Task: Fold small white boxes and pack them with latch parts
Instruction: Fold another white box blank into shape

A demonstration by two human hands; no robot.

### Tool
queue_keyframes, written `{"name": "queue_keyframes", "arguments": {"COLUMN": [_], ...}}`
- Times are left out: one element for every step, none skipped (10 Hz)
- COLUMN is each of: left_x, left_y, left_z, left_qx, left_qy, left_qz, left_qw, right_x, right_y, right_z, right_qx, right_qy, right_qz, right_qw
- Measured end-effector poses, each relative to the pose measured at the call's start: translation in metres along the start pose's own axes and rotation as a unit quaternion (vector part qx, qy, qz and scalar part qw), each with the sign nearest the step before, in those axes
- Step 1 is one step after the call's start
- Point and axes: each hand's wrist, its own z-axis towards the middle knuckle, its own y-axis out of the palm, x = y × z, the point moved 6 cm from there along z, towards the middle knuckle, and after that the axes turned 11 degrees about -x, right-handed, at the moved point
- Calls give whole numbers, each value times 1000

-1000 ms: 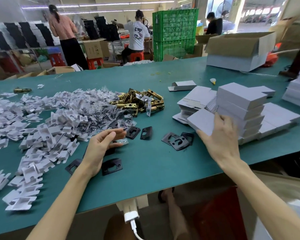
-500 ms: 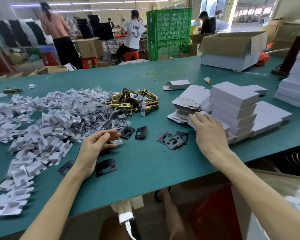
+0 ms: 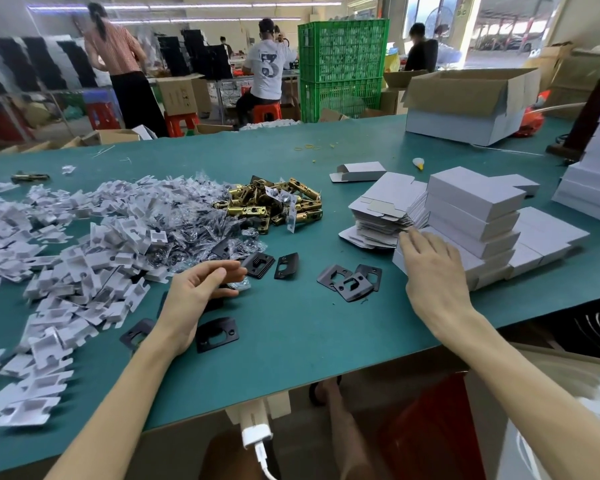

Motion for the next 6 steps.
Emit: {"name": "queue_keyframes", "arguments": {"left_x": [0,1,3,3,4,4], "left_y": [0,0,0,1,1,1], "left_z": [0,-1,-1,-1,-1,-1], "left_qx": [1,1,3,6,6,8], "left_qy": [-2,-3,-5,-10,-12,-15], "left_qz": [2,6,9,13,14,14], "left_qw": [1000,1000,1000,1000,1000,1000], "right_x": [0,3,4,3,2,0], "right_y": [1,1,3,2,2,2], "right_z": [1,1,1,4,6,8], "right_qx": [16,27,33,38,45,33], "right_qy": [-19,-26,-29,-34,-34,-28], "right_qz": [21,52,62,73,80,70], "right_qw": [999,998,997,996,995,997]}}
